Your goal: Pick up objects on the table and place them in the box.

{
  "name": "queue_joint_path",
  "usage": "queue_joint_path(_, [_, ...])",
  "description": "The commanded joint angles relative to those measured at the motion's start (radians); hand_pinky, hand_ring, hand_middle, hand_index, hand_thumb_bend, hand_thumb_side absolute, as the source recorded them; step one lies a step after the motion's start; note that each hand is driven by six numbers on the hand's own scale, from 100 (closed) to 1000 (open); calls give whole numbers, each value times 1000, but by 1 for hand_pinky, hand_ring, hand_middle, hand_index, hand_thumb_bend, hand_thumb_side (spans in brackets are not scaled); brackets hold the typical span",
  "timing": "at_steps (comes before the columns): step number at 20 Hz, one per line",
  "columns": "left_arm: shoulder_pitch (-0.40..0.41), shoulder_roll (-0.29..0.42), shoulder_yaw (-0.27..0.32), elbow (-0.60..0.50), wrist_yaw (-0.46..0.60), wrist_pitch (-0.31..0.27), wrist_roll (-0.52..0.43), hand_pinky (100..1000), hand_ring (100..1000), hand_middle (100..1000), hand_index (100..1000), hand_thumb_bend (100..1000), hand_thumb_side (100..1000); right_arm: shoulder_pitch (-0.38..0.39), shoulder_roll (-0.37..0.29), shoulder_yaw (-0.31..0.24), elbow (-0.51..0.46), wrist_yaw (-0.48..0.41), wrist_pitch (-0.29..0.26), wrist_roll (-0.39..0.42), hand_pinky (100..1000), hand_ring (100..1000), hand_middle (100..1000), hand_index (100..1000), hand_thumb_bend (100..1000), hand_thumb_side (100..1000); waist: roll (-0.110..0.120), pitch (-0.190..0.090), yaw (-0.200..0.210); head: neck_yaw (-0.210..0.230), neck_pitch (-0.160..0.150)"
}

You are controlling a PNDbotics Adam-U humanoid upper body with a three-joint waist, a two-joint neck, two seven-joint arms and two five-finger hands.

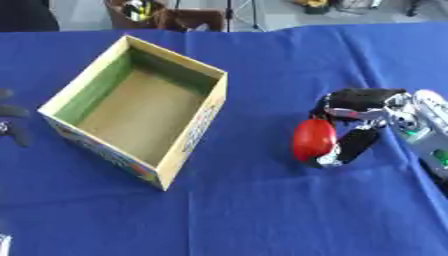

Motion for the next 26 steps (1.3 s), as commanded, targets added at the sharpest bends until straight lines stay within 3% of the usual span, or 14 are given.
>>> queue_joint_path(1, [-9, 8, -5, -18, -1, -1, -5, 282, 542, 602, 732, 100, 950, -24, -21, -17, -27, -10, 10, -27, 447, 585, 507, 604, 100, 631, -2, -15, 0, 3, -12])
queue_joint_path(6, [-7, 9, -6, -18, 0, 0, -7, 283, 542, 602, 732, 100, 950, -71, -24, -19, -44, -9, 18, -67, 438, 577, 497, 582, 100, 667, -5, -22, 1, 4, -8])
queue_joint_path(16, [2, 11, -9, -18, 3, 4, -12, 284, 542, 602, 731, 100, 947, -245, 6, -20, -91, -9, 34, -135, 421, 550, 478, 556, 100, 751, -7, -42, 12, -5, 0])
queue_joint_path(22, [7, 11, -15, -18, 7, 4, -19, 283, 542, 603, 731, 100, 946, -396, 126, 11, -56, 4, 50, -119, 411, 539, 465, 553, 100, 759, -9, -51, 37, -25, 6])
queue_joint_path(26, [8, 11, -16, -18, 9, 3, -21, 283, 542, 603, 731, 100, 946, -431, 166, 16, -20, 14, 45, -116, 411, 539, 465, 553, 100, 759, -9, -51, 43, -27, 6])
